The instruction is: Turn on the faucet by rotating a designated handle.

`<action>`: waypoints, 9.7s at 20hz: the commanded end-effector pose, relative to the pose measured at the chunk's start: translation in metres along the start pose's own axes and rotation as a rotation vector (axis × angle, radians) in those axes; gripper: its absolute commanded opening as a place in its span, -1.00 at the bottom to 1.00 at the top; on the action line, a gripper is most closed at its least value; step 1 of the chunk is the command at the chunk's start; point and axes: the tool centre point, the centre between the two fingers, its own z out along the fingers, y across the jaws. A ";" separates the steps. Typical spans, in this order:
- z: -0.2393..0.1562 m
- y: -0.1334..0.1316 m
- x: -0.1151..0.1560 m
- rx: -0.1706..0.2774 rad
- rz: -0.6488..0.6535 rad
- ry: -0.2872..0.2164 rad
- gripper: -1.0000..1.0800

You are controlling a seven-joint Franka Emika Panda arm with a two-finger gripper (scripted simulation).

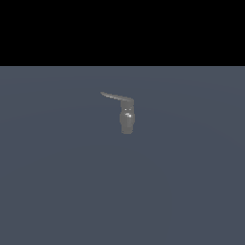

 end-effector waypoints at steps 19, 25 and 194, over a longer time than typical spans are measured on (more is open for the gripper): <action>-0.010 -0.010 0.005 0.043 -0.008 0.008 -1.00; -0.009 -0.012 0.025 0.070 0.055 0.002 -1.00; 0.292 0.102 0.285 0.007 1.629 0.003 -1.00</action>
